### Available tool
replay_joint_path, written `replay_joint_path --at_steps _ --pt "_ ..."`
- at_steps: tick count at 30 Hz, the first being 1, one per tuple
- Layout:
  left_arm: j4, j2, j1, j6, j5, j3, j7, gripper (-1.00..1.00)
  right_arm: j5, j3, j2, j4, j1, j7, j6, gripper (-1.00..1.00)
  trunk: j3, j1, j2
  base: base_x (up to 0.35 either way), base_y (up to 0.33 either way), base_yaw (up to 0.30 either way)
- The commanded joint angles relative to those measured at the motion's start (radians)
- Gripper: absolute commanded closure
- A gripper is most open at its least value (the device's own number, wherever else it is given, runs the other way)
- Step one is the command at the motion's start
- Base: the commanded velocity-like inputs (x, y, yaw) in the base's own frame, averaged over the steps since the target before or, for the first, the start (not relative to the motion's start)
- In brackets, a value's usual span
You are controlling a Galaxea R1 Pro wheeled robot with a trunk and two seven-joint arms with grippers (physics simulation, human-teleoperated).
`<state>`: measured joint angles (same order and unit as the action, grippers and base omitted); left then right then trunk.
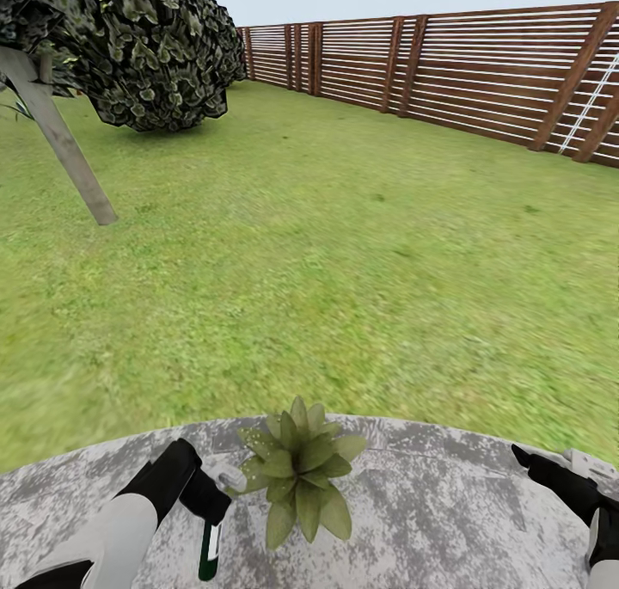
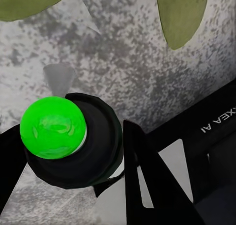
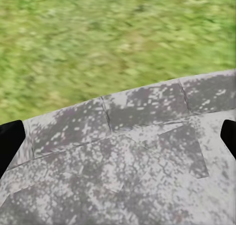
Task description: Pick up the pesticide atomizer in the garden and spray insectifuge to fully cover both potted plants in the garden.
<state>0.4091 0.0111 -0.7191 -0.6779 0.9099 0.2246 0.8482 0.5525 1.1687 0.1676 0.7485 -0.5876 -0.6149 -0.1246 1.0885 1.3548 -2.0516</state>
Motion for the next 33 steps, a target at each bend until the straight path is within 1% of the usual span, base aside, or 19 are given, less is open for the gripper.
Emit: replay_joint_path --at_steps 1,5,10,13,16,26,29,33 --pt "0.006 0.001 0.000 -0.006 0.008 0.008 0.006 1.00 0.005 0.005 0.000 0.002 -0.001 -0.008 -0.004 -1.00 0.001 0.000 0.000 -0.004 -0.011 0.000" --pt "0.016 0.002 0.000 -0.006 0.008 0.008 0.006 1.00 0.005 0.005 -0.001 0.002 -0.001 -0.008 -0.004 -1.00 0.001 0.000 0.000 0.000 -0.001 0.039" --pt "0.017 0.003 0.000 -0.006 0.008 0.007 0.006 1.00 0.004 0.005 -0.001 0.002 -0.001 -0.008 -0.004 -1.00 0.001 0.000 0.000 0.000 -0.006 0.210" --pt "0.017 0.003 0.000 -0.006 0.007 0.007 0.006 1.00 0.005 0.005 -0.001 0.002 -0.001 -0.008 -0.004 -1.00 0.001 0.000 0.000 0.000 -0.191 0.223" --pt "0.017 0.003 0.000 -0.006 0.007 0.007 0.006 1.00 0.005 0.005 -0.001 0.002 -0.001 -0.008 -0.004 -1.00 0.001 0.000 0.000 0.000 -0.275 0.086" --pt "0.017 0.002 0.000 -0.008 0.009 0.007 0.008 1.00 0.005 0.005 -0.001 0.002 -0.001 -0.008 -0.004 -1.00 0.001 0.000 0.000 0.000 -0.011 0.012" --pt "0.017 0.002 0.000 -0.009 0.009 0.007 0.008 1.00 0.005 0.005 -0.001 0.002 -0.001 -0.008 -0.004 -1.00 0.001 0.000 0.000 -0.006 -0.042 0.136" --pt "0.017 0.001 0.000 -0.011 0.009 0.006 0.008 1.00 0.005 0.005 0.000 0.002 -0.001 -0.008 -0.004 -1.00 0.001 0.000 0.000 -0.104 -0.212 0.187"
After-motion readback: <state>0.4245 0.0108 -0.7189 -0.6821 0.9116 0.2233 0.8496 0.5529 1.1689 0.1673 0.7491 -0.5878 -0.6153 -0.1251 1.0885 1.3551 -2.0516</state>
